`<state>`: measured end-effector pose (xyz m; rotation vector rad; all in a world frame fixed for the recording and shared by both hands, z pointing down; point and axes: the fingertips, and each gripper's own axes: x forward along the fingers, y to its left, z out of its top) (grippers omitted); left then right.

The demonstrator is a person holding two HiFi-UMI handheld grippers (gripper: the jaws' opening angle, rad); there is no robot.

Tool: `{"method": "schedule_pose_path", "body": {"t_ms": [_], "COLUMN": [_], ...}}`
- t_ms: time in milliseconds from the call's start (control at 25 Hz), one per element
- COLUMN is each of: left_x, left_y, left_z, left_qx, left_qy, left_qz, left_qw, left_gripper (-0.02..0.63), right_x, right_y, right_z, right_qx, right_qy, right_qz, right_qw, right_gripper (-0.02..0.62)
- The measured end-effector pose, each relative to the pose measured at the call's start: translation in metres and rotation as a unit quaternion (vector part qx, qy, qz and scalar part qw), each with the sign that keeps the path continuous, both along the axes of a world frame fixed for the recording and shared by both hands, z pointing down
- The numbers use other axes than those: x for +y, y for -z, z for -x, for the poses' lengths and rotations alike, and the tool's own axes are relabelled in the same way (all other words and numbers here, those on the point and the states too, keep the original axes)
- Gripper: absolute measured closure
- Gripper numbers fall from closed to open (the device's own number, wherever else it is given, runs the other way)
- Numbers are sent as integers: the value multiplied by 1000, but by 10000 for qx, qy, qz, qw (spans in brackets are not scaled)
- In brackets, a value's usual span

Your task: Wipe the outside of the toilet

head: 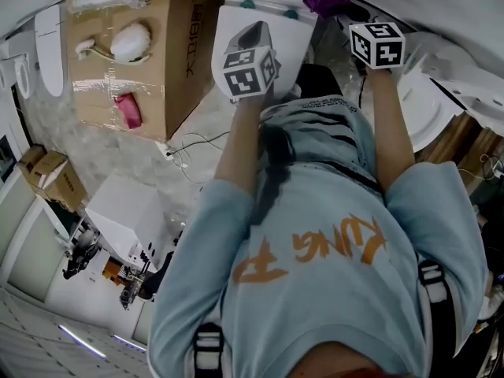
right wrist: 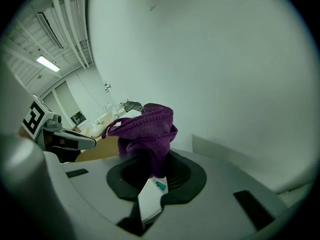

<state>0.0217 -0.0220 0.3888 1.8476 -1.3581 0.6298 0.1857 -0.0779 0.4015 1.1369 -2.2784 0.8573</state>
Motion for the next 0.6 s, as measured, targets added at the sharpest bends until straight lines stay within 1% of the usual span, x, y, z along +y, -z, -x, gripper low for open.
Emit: {"method": "schedule_pose_path", "body": {"t_ms": [120, 200, 280, 400, 600], "left_x": [2, 4, 7, 10, 18], "left_y": [0, 1, 4, 13, 11], "left_z": [3, 7, 14, 27, 60], "left_qx": [0, 31, 160, 322, 345], "left_qy": [52, 138, 295, 445, 489], "left_qz": [-31, -72, -126, -311, -614], "left_qw": [10000, 9999, 9994, 9980, 9963], "left_gripper": [583, 583, 583, 583, 583], "right_x": [6, 9, 15, 23, 32], "right_y": [5, 12, 20, 37, 50], "right_z": [-21, -33, -34, -16, 47], "right_qx": [16, -133, -346, -632, -901], "right_qy": [-264, -396, -346, -213, -9], "right_qz": [-40, -123, -169, -194, -423], "right_qw": [9996, 9991, 9987, 9976, 9950], "right_gripper": [523, 523, 523, 523, 523]}}
